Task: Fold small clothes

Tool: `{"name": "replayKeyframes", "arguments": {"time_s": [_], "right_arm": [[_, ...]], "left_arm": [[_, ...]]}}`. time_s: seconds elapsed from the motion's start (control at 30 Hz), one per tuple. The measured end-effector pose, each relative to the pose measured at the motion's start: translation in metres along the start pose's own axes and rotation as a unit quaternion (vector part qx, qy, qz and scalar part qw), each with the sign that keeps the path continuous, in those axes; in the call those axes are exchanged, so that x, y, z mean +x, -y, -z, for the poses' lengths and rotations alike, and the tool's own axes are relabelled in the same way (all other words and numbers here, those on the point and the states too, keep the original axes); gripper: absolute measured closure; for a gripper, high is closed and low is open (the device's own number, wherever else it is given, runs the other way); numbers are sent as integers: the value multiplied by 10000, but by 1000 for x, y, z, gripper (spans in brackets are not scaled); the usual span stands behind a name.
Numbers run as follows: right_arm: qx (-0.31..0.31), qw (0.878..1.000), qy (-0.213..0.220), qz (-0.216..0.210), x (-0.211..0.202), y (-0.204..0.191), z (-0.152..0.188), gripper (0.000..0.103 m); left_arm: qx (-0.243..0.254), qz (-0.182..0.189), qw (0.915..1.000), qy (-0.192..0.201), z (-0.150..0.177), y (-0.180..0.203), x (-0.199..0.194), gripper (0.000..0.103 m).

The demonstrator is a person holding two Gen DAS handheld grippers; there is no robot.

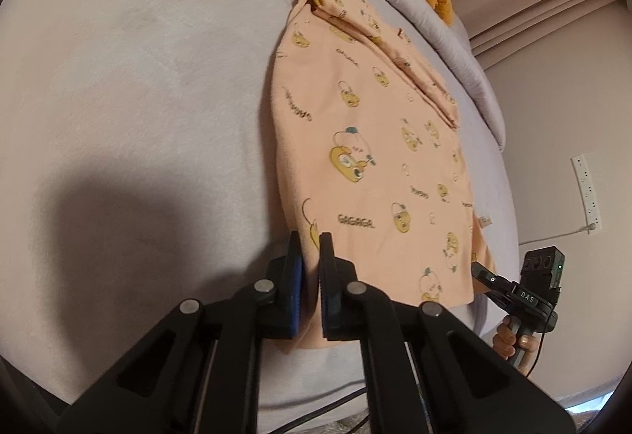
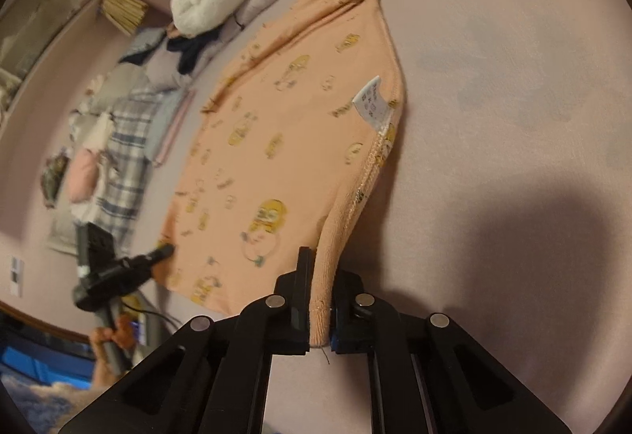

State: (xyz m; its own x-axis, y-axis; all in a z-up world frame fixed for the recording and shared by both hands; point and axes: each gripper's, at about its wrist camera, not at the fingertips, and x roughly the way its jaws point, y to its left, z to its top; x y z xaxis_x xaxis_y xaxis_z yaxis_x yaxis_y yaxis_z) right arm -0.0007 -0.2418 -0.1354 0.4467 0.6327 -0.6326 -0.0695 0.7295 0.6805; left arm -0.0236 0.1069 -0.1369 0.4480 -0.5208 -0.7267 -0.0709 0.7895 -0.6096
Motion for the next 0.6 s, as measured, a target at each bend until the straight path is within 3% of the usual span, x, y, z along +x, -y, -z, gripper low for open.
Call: {"name": "replayKeyframes", "arguments": {"time_s": [0.17, 0.3, 0.6], "right_arm": [[309, 9960, 201, -808, -3, 1, -7, 94], [375, 9909, 378, -1235, -5, -5, -15, 94], [243, 9893, 394, -1384, 0, -16, -26, 94]], "left_arm": [[-75, 290, 9995, 33, -7, 5, -3, 100], [120, 269, 9995, 134, -15, 19, -5, 101], [436, 123, 9989, 117, -21, 32, 0, 101]]}}
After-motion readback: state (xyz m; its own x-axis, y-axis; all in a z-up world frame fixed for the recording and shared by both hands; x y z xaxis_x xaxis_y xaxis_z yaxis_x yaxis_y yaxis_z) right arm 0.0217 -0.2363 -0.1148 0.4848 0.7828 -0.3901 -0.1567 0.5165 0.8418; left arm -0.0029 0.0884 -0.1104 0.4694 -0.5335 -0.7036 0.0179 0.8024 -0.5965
